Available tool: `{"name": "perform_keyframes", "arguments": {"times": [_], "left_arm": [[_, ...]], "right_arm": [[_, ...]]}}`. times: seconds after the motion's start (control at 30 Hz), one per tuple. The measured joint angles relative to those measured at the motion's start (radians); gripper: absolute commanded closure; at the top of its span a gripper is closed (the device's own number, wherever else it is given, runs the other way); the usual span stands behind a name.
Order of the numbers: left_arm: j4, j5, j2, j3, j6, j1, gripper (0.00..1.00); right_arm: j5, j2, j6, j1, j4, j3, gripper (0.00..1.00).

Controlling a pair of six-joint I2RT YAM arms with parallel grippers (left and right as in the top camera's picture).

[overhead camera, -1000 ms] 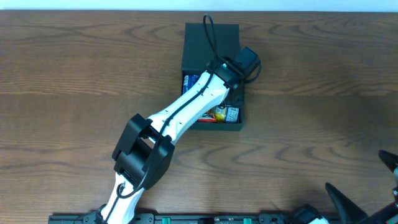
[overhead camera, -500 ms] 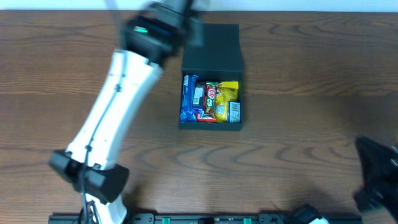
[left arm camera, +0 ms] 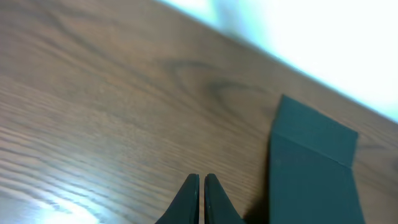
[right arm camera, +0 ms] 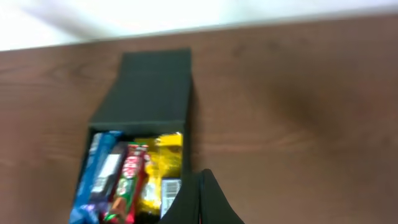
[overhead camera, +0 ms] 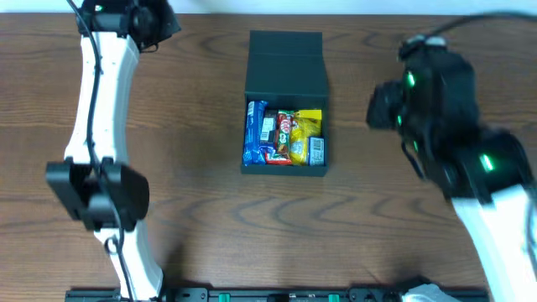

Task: Pack container
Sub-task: 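Raise both grippers to the lid's back corners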

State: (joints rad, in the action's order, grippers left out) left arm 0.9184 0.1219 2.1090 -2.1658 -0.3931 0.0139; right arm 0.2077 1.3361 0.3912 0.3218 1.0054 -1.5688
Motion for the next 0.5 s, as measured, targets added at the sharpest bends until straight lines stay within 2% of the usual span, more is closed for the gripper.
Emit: {"name": "perform_keyframes", "arguments": {"times": [0.1,0.27,0.5], "left_arm": [[-0.007,0.085,0.100,0.001,-0.010,-0.003,0.94],[0.008,0.196,0.178,0.005,0.004,0.047,0.94],[0.020,0.329,0.253,0.005,-0.016,0.124,0.94]], "right_arm": [[-0.036,0.111,0.068,-0.051,-0.003,0.002,0.98],[-0.111,0.248,0.040,-0.091,-0.148,0.002,0.98],[-0.517,0.521,0.018,-0.391,-0.378,0.000,0.99]]}}
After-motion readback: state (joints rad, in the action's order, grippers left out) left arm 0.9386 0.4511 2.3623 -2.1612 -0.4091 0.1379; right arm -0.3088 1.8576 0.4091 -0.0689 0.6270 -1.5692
